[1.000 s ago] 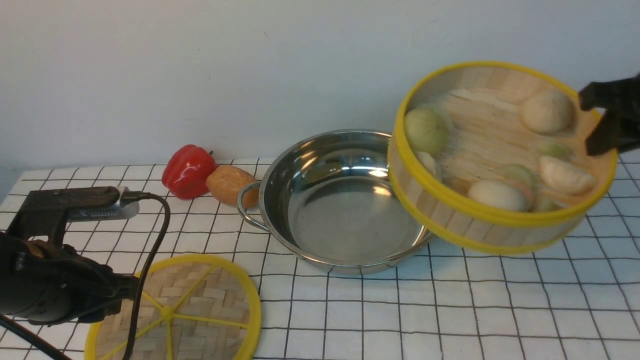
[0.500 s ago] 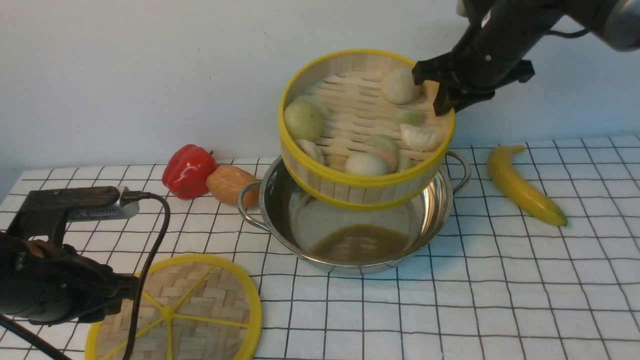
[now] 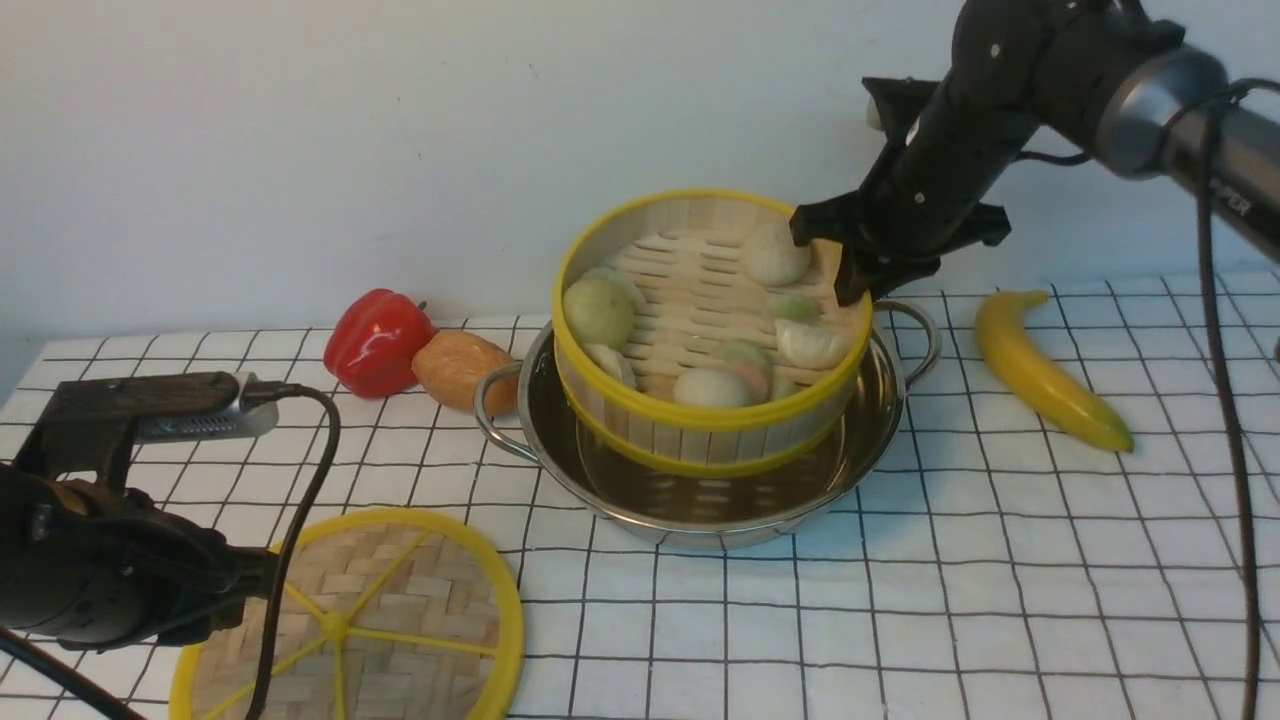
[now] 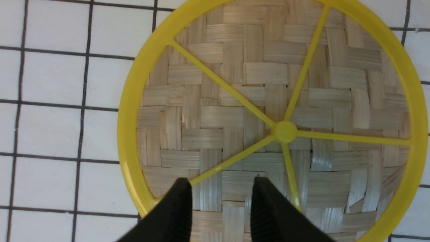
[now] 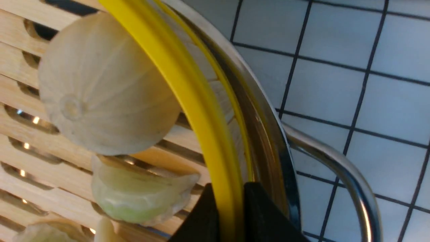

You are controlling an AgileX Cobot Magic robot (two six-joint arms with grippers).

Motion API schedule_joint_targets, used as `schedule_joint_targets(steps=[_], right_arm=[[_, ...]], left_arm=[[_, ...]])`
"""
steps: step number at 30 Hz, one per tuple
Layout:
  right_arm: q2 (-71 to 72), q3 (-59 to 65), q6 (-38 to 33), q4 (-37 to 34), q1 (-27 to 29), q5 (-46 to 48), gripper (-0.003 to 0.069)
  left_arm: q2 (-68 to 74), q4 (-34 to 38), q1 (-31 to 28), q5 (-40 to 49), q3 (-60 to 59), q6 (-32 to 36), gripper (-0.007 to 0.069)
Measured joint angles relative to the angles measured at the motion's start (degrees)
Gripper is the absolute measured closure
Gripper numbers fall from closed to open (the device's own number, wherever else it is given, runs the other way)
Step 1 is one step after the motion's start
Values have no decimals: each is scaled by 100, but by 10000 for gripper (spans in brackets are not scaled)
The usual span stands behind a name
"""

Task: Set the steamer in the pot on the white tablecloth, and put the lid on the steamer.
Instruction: 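Place the bamboo steamer basket of food into the steel pot with the right gripper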

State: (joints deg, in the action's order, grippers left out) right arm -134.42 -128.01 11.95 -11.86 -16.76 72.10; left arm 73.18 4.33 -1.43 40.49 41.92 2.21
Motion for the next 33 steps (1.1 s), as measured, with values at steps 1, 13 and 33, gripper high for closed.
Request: schedule_joint_targets(steps=[1, 13, 33], right_arm=[[-36, 0, 0, -5, -6, -6, 573], [-380, -7, 24, 34, -149, 1, 573], [-380, 42, 85, 328, -153, -10, 573]], left_arm=[[0, 2, 0, 0, 0, 0, 382], [0, 23, 0, 0, 0, 0, 382], [0, 84, 0, 0, 0, 0, 382]])
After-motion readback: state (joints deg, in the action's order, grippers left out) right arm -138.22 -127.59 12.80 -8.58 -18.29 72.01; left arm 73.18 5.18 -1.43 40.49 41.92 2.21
